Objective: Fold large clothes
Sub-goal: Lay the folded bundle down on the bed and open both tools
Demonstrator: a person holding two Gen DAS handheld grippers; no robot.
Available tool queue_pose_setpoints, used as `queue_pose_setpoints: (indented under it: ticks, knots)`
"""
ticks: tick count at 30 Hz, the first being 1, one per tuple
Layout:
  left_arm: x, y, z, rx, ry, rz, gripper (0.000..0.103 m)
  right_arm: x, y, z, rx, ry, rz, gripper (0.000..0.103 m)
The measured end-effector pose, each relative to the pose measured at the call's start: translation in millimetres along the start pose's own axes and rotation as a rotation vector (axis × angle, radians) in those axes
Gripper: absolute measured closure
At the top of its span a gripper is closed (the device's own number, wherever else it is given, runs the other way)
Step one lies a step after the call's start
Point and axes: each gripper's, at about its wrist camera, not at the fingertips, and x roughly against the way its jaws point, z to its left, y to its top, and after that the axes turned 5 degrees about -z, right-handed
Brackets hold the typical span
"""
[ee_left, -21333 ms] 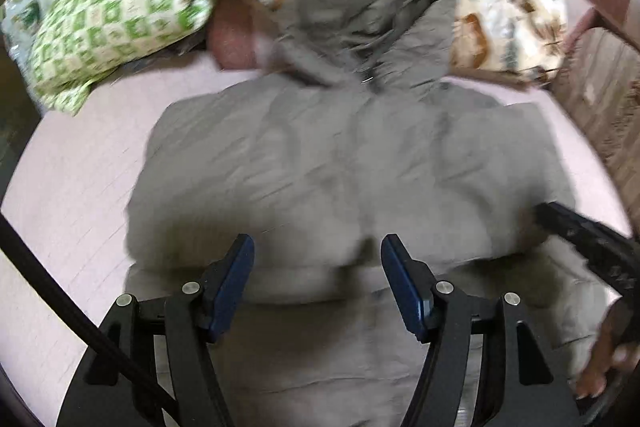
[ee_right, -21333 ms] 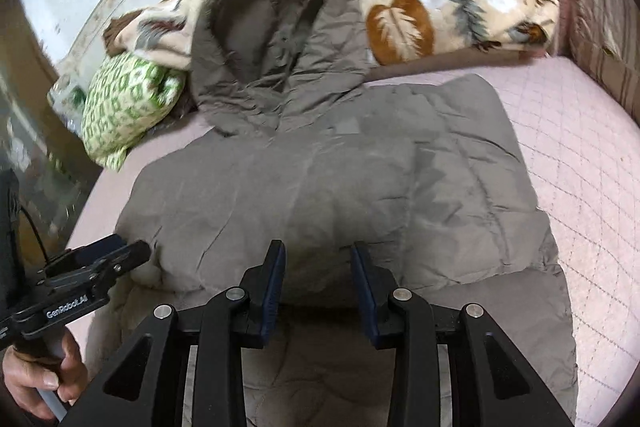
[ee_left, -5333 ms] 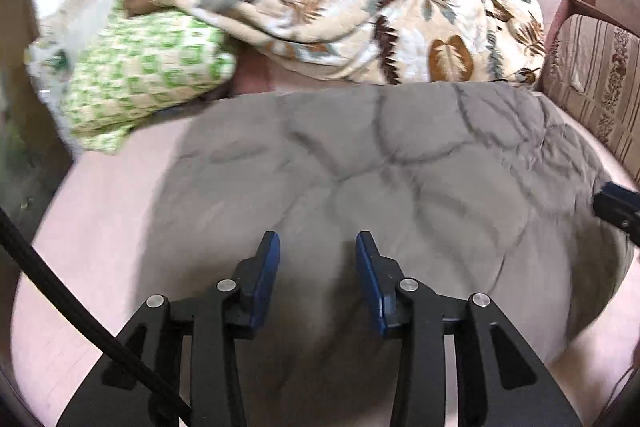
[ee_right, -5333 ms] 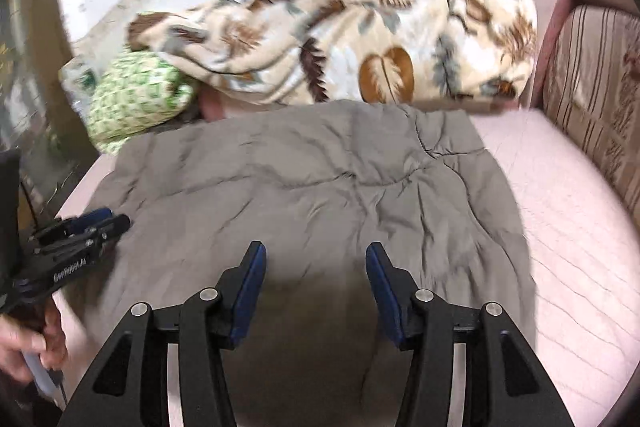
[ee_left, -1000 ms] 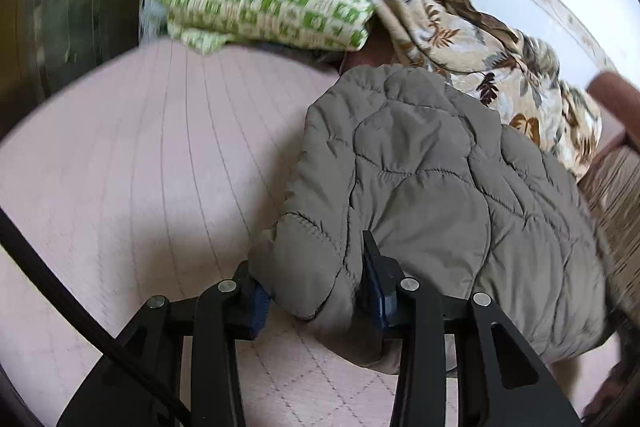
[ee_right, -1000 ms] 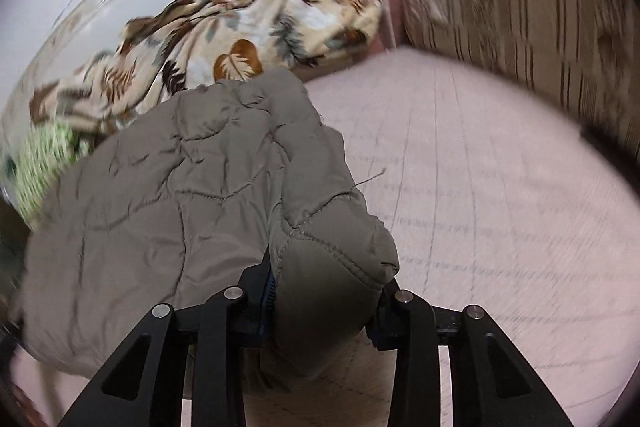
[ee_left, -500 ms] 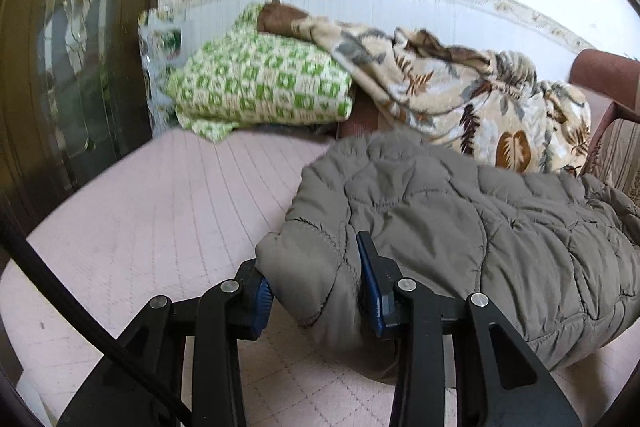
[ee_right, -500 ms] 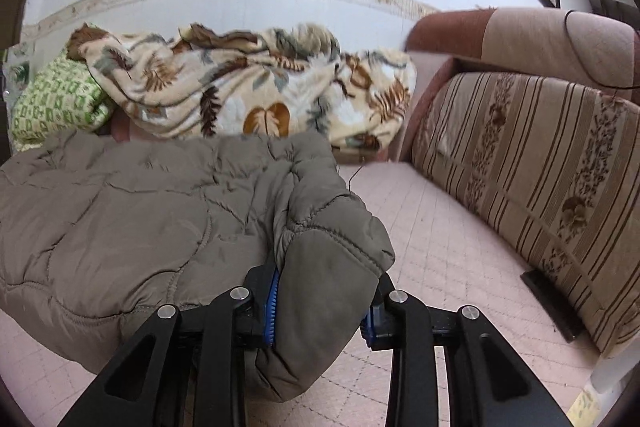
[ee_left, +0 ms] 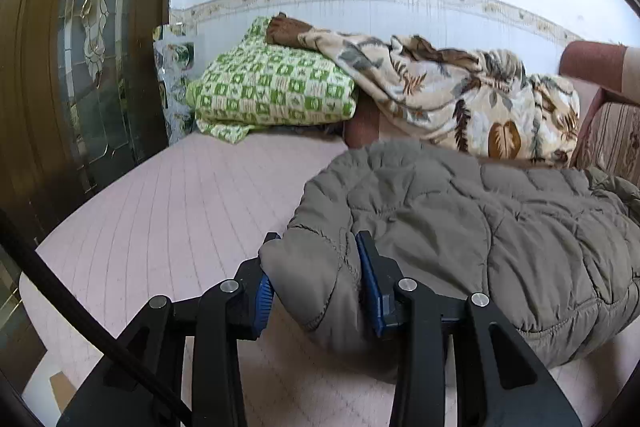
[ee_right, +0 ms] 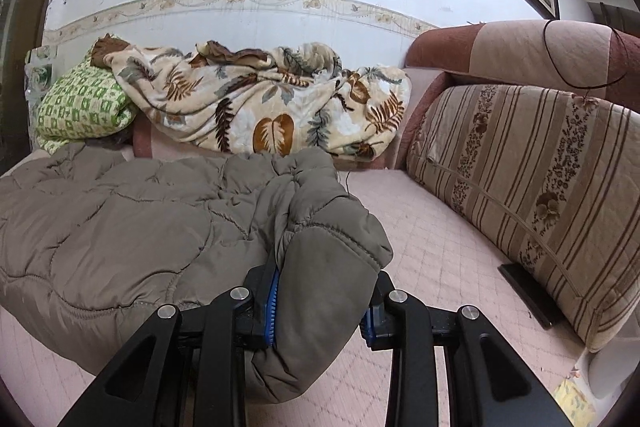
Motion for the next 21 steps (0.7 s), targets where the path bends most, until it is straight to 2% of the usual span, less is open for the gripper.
queue_pose_setpoints:
  ticks: [2, 6, 7, 9, 10, 12, 15, 18, 21]
  knots:
    - [-3.2, -9.4, -1.6, -0.014, 0.019, 0.035, 0.062, -3.5, -6.2, -3.5, -0.017, 0.007, 0.034, 0.070]
    - [-17.1, -27.2, -0.3, -0.021, 0.036, 0.141, 0.054, -23.2, -23.5, -14.2, -0.094, 0.037, 0.166, 0.067]
    - [-19.8, -30.5, 1.9, -0.016, 0.038, 0.161, 0.051, -30.4, -29.4, -19.3, -0.134, 0.054, 0.214, 0.064]
    - [-21.1, -33.1, 4.8, -0.025, 0.060, 0.173, 0.037, -39.4, -38.2, -30.4, -0.213, 0.079, 0.279, 0.058]
    - [-20.4, -33.2, 7.8, -0.022, 0.065, 0.171, 0.034, -40.7, -41.2, -39.3, -0.276, 0.097, 0.295, 0.047]
    - [-17.0, -31.3, 18.0, 0.010, 0.068, 0.164, 0.028, -44.4, -46.3, -53.6, -0.357, 0.118, 0.332, 0.037]
    - [-10.7, -28.4, 33.3, 0.061, 0.078, 0.150, 0.022, -38.3, -51.7, -70.7, -0.449, 0.145, 0.339, 0.035]
    - [-2.9, -23.1, 39.4, 0.080, 0.120, 0.118, 0.022, -17.6, -52.8, -82.1, -0.483, 0.128, 0.293, 0.034]
    - [12.3, -14.2, 45.5, 0.098, 0.169, 0.033, 0.022, -2.6, -52.8, -89.2, -0.498, 0.088, 0.252, 0.034]
